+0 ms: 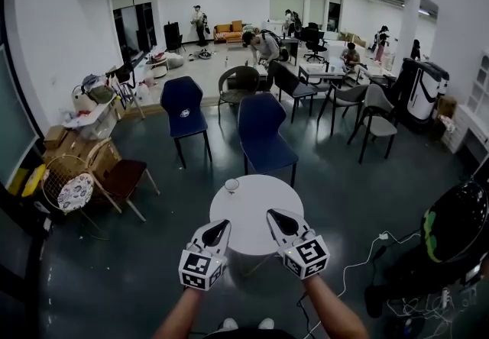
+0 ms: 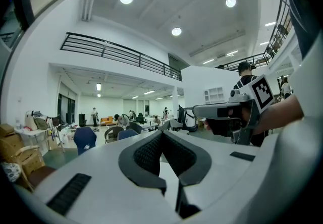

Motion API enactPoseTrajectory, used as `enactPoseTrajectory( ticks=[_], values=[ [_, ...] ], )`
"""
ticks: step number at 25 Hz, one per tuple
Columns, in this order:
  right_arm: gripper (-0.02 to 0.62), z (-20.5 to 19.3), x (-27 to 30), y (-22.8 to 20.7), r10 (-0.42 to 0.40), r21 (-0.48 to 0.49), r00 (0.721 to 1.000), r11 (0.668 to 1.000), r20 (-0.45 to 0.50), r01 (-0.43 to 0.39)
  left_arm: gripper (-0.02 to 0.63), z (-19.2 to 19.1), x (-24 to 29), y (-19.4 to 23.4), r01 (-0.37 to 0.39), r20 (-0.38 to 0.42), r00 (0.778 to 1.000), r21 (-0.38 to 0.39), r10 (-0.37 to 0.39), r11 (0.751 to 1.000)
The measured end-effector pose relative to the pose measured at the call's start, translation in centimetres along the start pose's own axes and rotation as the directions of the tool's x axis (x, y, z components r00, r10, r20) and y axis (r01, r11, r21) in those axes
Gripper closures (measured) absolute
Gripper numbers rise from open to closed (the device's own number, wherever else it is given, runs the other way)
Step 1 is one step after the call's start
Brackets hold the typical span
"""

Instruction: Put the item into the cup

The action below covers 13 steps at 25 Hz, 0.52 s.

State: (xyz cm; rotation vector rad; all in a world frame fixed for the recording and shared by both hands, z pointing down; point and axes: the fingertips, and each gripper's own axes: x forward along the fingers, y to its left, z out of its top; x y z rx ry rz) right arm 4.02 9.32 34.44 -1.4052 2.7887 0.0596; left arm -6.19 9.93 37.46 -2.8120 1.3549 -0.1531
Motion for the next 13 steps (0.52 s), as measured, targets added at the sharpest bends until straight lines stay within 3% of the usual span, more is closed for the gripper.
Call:
enactPoseTrajectory(
  ticks=[13],
  values=[
    [0.58, 0.8, -1.5, 0.6, -0.026, 0.01, 1.0, 1.0, 0.003, 0.026, 0.591, 0.9, -1.3, -0.4, 0.015, 0.017, 1.0, 0.001, -0.015, 1.0]
  ],
)
